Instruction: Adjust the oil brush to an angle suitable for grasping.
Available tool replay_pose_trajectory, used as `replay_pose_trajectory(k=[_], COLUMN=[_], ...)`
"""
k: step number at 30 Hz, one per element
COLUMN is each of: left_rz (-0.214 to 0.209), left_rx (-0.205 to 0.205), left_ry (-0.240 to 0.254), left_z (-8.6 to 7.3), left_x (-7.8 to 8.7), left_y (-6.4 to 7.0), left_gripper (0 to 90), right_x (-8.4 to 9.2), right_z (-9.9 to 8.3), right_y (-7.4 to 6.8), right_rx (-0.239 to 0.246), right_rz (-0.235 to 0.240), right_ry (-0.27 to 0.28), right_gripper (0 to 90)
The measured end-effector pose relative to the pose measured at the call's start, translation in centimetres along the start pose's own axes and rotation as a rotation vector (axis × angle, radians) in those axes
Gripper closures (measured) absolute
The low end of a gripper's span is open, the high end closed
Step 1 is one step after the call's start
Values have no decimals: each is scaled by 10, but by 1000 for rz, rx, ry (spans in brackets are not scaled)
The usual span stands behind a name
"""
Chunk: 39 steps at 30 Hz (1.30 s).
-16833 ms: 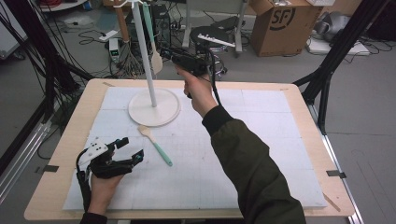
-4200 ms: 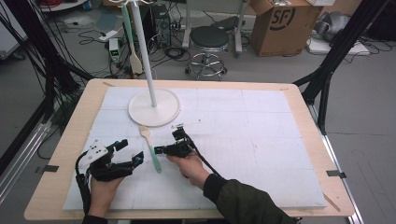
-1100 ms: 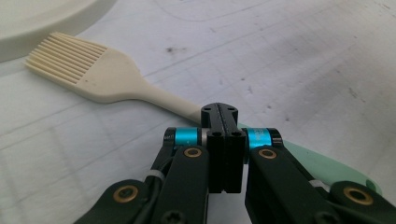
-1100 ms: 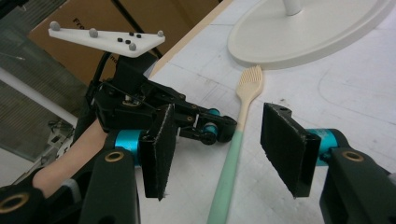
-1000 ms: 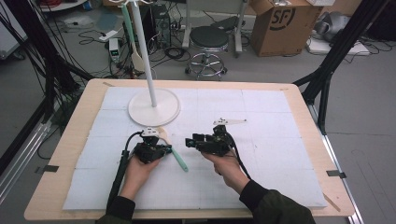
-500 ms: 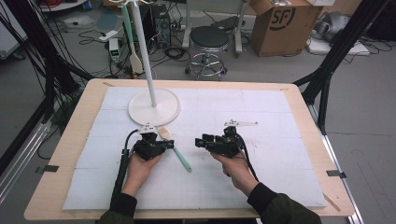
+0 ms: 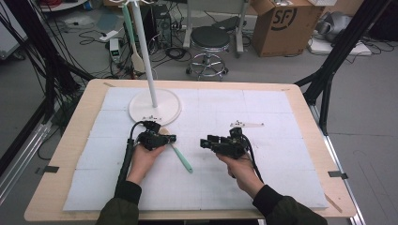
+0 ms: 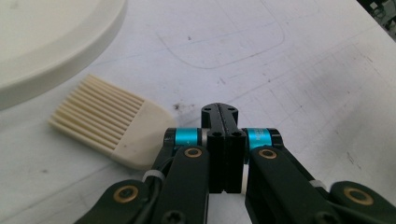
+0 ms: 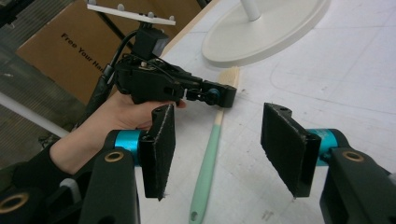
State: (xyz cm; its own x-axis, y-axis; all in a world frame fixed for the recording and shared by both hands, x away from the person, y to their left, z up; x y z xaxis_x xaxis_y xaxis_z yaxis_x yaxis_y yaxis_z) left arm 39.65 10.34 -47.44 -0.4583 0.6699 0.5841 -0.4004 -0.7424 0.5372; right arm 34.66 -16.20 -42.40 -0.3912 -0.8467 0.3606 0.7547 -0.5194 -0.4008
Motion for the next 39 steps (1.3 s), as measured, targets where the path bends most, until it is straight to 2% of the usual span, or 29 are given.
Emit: replay_pose_trajectory(k=[5,8,10,15,22,30,32,34,36,37,38,39], left_rz=[17,27,35,45,62,46,96,58,76,63,31,21], left_rx=[-20,-32,-43,-48,-63,-49,-69,-47,-42,-49,-39,-38], left_ry=[-5,-12,-16,-19,-25,5,-30,-18,-4,21,46,65], left_z=[-1,-2,-3,-8,-20,-36,-43,-49,-53,-52,-51,-49], left_x=[0,2,3,9,26,53,58,65,73,77,81,83], left_y=[2,4,5,5,2,-5,-8,-13,-16,-17,-17,-16], left_gripper=[900,900,900,900,900,900,900,900,900,900,900,900], right_x=[7,9,10,15,21,19,19,19,18,18,18,18], right_z=[-4,-5,-6,-7,-9,-9,-9,-9,-10,-10,-10,-10], right_y=[3,3,3,3,4,3,4,4,4,4,4,4], right_rx=[-15,-9,1,16,17,13,10,9,11,11,9,10], right_rz=[-2,-2,-3,-17,-23,-22,-25,-23,-23,-24,-25,-25], right_ry=[7,13,9,17,36,34,34,36,38,38,41,43], right_gripper=[436,388,324,274,254,254,254,254,254,254,253,253])
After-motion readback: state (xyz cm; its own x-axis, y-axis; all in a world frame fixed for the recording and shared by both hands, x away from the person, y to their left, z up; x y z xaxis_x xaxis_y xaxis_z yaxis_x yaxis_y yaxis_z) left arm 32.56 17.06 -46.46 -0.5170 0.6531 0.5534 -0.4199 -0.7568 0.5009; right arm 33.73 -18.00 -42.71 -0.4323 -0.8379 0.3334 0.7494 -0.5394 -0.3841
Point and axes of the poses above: each handheld gripper's, and its own axes: x roughly backward along the jaws, z roughly out of its top, y roughly to its right, the point moved 3 cm from there along -x, roughly forward along the jaws, and after that the axes turned 10 degrees about x, right-handed, at the moved point
